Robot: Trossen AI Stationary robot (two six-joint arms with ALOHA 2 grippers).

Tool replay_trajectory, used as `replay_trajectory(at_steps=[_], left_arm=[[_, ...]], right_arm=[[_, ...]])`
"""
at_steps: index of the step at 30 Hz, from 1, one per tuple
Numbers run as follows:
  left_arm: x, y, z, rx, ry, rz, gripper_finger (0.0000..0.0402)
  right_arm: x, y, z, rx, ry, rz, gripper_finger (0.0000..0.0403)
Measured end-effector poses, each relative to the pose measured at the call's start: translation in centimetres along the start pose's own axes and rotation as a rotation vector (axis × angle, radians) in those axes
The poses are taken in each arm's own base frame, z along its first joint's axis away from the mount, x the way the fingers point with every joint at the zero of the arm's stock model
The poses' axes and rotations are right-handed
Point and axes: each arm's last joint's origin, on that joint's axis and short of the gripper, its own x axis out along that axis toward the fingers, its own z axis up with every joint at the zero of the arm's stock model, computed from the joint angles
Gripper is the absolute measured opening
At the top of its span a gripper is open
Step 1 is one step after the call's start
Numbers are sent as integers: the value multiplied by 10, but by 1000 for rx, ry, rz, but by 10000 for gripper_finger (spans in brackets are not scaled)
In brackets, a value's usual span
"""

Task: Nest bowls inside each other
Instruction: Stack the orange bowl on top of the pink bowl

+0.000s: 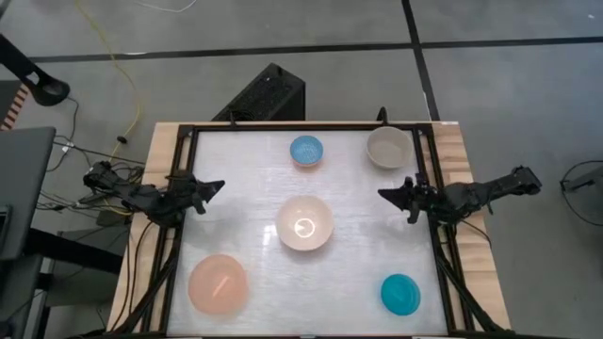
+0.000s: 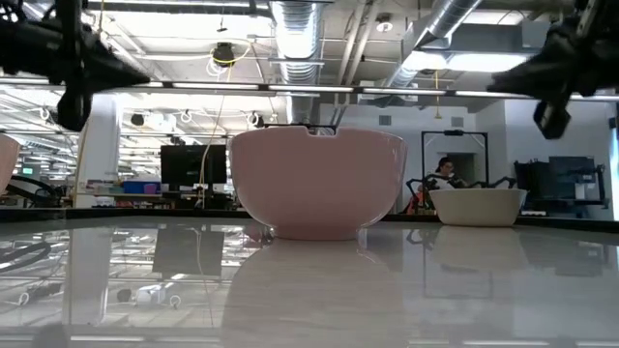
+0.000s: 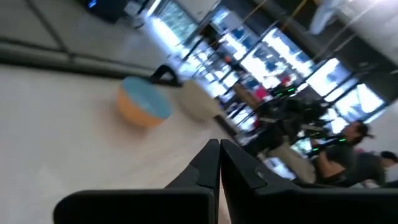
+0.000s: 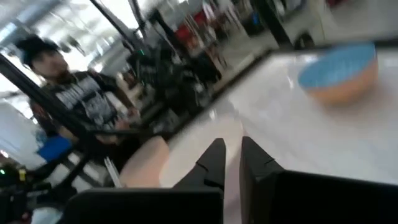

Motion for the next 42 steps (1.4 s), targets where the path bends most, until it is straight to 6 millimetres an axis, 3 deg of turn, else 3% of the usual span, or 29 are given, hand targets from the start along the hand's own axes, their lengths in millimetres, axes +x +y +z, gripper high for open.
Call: replay_trajectory(at_steps=[7, 13, 17, 22, 27, 36, 42], left_arm=[[-1, -11, 17, 41, -103, -93, 29], [-1, -21, 29, 80, -119, -100, 58], [2, -34, 37, 125, -103, -114, 72], [10, -55, 45, 248, -87, -100, 80], [14, -66, 50, 295, -90, -72, 81], [13, -66, 54, 312, -101, -64, 81], [13, -66, 53, 318, -102, -60, 80]], right_arm=[[-2, 16, 32, -57, -102, 35, 63], [2, 45, 71, -162, -137, 71, 70], [18, 68, 90, -238, -96, 99, 70], [55, 94, 98, -312, 36, 168, 70], [98, 113, 89, -339, 188, 244, 70], [176, 148, 46, -339, 342, 479, 70], [224, 176, 19, -435, 416, 589, 70]])
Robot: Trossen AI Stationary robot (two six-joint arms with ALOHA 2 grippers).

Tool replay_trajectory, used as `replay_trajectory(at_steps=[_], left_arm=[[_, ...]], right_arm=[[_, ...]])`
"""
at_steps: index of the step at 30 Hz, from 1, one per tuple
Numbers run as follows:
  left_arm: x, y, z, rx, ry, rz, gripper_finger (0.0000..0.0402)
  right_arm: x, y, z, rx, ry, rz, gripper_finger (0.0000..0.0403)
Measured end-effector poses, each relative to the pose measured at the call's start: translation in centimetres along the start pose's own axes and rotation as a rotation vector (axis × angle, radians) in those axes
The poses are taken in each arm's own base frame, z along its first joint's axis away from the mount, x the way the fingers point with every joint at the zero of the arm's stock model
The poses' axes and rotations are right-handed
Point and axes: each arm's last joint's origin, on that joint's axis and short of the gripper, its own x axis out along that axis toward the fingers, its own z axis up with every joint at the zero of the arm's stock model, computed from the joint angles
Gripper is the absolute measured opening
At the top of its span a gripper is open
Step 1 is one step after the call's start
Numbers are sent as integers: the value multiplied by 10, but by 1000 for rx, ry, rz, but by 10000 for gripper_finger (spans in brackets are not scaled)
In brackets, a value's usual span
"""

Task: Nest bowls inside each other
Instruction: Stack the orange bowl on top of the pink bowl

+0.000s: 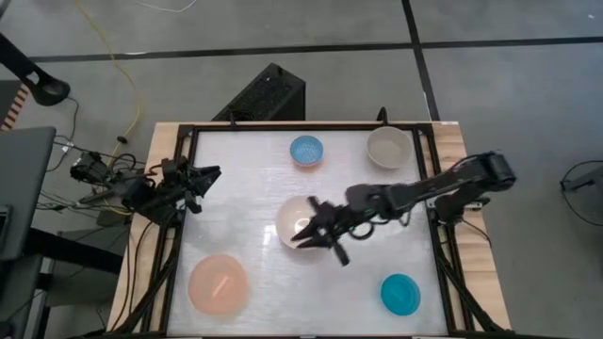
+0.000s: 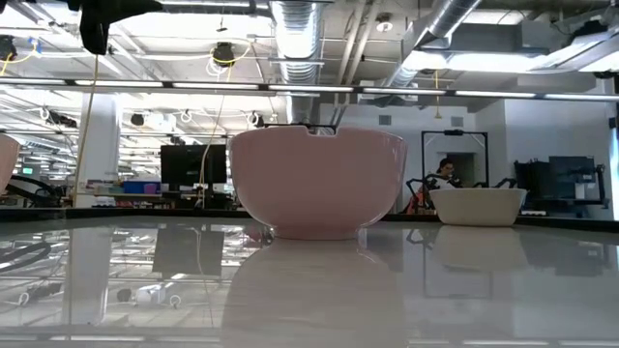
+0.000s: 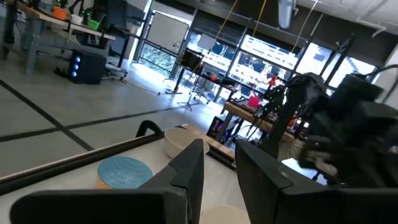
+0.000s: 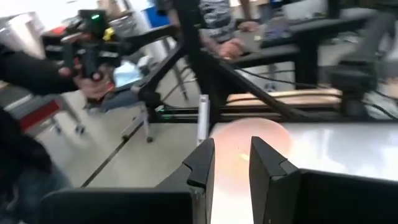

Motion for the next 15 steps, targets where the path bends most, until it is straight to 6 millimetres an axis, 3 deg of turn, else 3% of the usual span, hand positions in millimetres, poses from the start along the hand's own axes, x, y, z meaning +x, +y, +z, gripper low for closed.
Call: replay_trajectory(at_steps=[8, 15], left_arm=[[0, 0, 0, -22, 1, -6, 80], [0, 0, 0, -37, 2, -14, 80]], right_arm=[[68, -15, -5, -40, 47, 92, 80], [110, -30, -20, -67, 79, 131, 130]])
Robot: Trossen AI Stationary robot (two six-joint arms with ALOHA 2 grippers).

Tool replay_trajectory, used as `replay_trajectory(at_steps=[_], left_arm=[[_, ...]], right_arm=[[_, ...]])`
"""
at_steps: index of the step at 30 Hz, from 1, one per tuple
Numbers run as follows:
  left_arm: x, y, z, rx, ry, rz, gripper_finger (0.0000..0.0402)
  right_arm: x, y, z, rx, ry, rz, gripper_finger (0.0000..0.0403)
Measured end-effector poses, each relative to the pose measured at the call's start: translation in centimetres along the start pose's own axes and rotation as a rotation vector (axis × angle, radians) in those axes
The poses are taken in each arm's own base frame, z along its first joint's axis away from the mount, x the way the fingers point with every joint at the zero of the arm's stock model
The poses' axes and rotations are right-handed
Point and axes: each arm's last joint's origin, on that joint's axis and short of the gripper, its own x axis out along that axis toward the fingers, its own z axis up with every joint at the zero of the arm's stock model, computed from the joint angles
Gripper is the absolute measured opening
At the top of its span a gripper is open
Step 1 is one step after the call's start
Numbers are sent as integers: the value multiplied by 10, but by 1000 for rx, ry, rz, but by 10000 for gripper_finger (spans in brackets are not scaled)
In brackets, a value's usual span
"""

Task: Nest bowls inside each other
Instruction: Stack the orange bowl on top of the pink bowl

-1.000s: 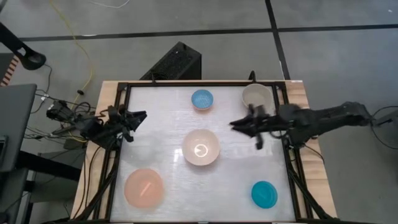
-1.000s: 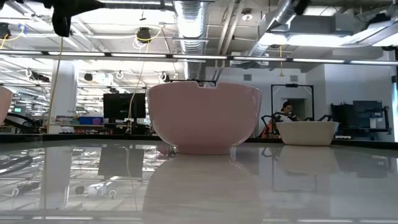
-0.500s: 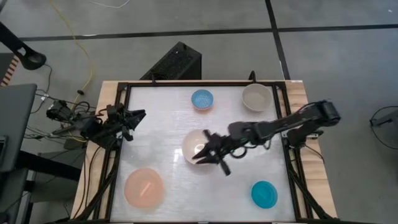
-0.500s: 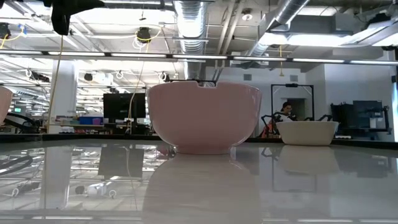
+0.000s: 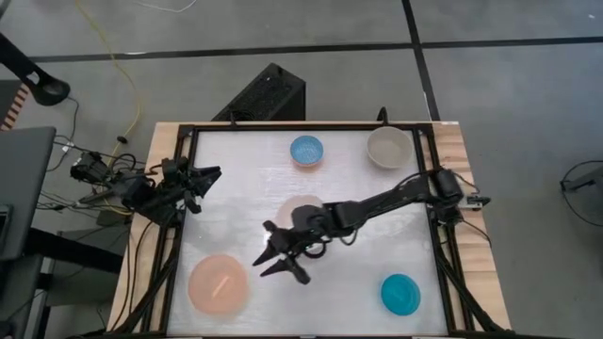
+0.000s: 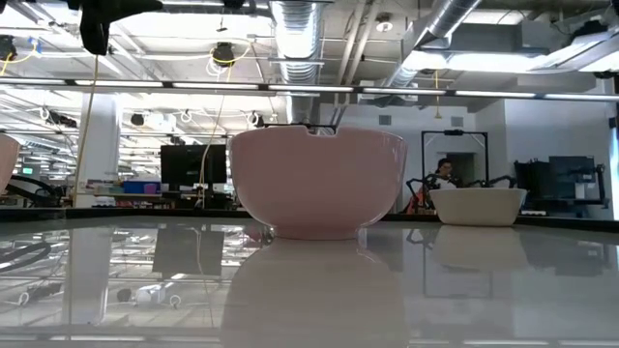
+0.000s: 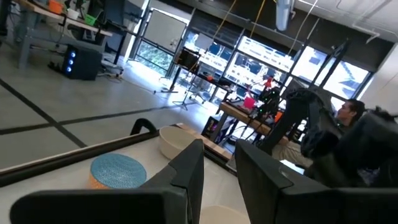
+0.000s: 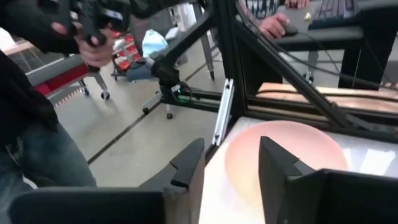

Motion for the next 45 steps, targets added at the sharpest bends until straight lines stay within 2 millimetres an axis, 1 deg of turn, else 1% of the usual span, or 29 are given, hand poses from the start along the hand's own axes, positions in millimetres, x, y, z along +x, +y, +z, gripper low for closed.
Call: replay_trajectory(at_steps=[6, 10, 14, 17, 21, 26, 29, 36, 42, 45], left_arm=[[0, 0, 0, -1, 1, -6, 80], [0, 0, 0, -1, 2, -7, 80], [0, 0, 0, -2, 1, -7, 80], [0, 0, 0, -11, 0, -8, 80], [0, 0, 0, -16, -1, -7, 80], [0, 0, 0, -20, -2, 0, 80], [0, 0, 0, -21, -2, 0, 80], [0, 0, 0, -24, -4, 9, 80], [0, 0, 0, -24, -6, 14, 80], [0, 1, 1, -33, -11, 30, 80]], right_arm=[[28, -16, -11, 9, 10, -2, 183], [50, -18, -21, -31, 37, 20, 203], [67, -17, -33, -107, 104, 47, 204], [78, -18, -46, -165, 168, 62, 196], [87, -20, -55, -252, 205, 79, 186], [94, -21, -65, -366, 233, 99, 180], [95, -21, -66, -426, 242, 99, 180], [93, -24, -69, -573, 300, 40, 180], [91, -23, -80, -633, 416, 25, 180], [94, -22, -89, -647, 450, 42, 180]])
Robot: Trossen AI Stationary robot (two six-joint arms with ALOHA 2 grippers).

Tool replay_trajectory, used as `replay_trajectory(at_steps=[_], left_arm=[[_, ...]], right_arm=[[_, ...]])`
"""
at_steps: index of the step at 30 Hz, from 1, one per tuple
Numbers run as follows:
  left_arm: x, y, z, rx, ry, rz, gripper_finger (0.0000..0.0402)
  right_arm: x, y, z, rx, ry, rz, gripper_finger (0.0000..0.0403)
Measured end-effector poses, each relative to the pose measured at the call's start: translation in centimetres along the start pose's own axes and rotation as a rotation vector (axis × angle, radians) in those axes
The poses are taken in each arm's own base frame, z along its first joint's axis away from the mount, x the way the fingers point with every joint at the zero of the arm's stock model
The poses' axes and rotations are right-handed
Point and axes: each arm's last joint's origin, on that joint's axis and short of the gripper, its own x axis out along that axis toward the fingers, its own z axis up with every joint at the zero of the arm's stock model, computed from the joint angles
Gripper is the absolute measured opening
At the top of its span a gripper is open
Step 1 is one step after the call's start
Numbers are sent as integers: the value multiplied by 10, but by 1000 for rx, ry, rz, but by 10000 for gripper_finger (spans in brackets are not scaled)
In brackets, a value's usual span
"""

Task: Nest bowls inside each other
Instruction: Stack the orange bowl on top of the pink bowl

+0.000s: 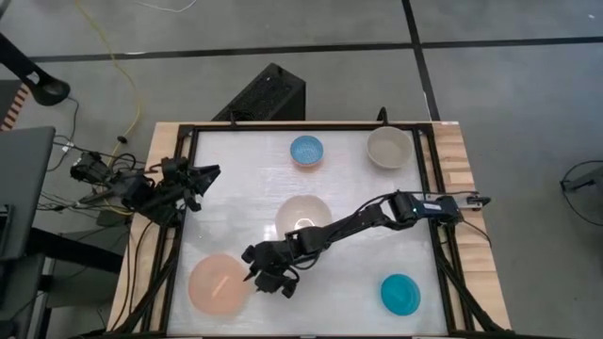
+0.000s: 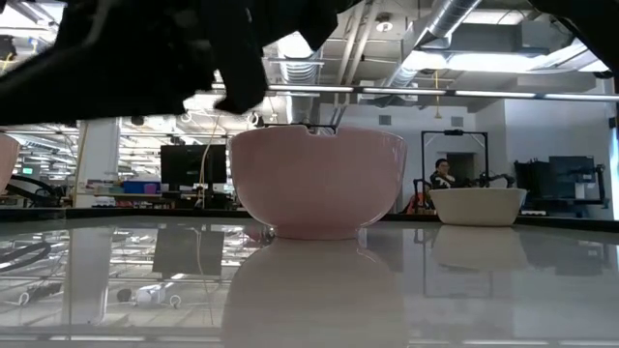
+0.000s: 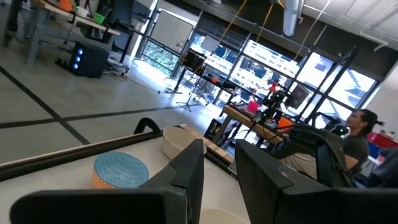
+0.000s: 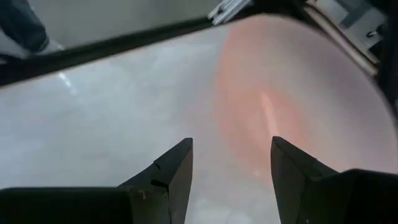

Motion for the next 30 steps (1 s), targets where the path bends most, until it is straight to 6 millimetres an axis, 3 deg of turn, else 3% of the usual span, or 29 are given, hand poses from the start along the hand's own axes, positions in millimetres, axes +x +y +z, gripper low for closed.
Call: replay_trajectory(at_steps=[6, 14, 19, 23, 30], left_arm=[[0, 0, 1, -8, -4, 2, 80], [0, -1, 1, -23, -8, -11, 80], [0, -2, -6, -90, 73, -118, 80], [-3, -1, -22, -174, 265, -202, 80], [-12, 0, -40, -252, 503, -253, 80]], right_arm=[[12, 15, -6, -5, 56, 10, 168], [11, 7, 7, 45, -33, -96, 157], [11, 6, 7, 117, -41, -101, 157], [0, 0, 19, 215, -95, -126, 157], [-42, -33, 48, 351, -268, -227, 157]])
